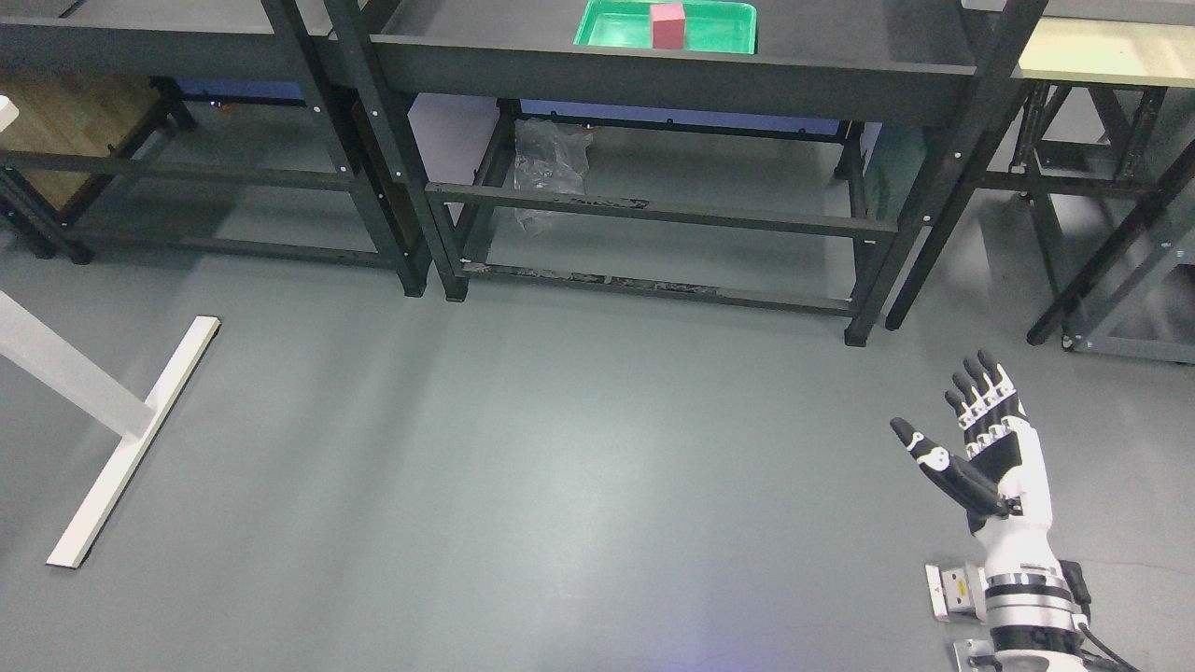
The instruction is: Pick pink block from left shelf to tray
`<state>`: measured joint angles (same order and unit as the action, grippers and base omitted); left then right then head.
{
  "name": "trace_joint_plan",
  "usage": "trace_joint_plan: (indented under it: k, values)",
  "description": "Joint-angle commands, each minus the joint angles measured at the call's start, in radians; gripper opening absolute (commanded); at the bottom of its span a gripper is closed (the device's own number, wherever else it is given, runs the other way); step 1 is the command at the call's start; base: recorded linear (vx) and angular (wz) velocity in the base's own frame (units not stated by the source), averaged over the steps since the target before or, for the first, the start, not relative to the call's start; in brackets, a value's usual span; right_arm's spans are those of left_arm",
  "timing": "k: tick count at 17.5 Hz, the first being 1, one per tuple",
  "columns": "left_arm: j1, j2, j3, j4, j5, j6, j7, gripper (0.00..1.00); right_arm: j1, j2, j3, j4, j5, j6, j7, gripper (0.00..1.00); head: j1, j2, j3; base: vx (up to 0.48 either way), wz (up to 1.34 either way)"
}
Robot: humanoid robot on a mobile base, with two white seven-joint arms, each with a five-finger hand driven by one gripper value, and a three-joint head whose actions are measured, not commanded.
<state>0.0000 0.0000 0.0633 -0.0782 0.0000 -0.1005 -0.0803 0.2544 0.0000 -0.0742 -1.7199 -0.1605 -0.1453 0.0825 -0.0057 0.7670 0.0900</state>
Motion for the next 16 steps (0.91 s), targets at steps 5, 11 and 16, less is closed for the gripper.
trace_joint_plan:
  k: [5, 11, 16]
  values:
    - [0.006, 0.017, 0.001, 0.0, -0.002, -0.001, 0.001, 1.0, 0.005, -0.017, -0.004, 0.0, -0.001, 0.001, 0.0, 1.0, 0.0, 0.0, 0.0, 0.0, 0.0]
    - [0.006, 0.017, 0.0, 0.0, -0.002, -0.001, 0.001, 1.0, 0.005, -0.017, -0.007, 0.0, 0.001, -0.002, -0.001, 1.0, 0.0, 0.0, 0.0, 0.0, 0.0]
    - [0.006, 0.017, 0.001, 0.0, -0.002, -0.001, 0.001, 1.0, 0.003, -0.017, -0.007, -0.001, 0.001, -0.002, -0.001, 1.0, 0.0, 0.0, 0.0, 0.0, 0.0]
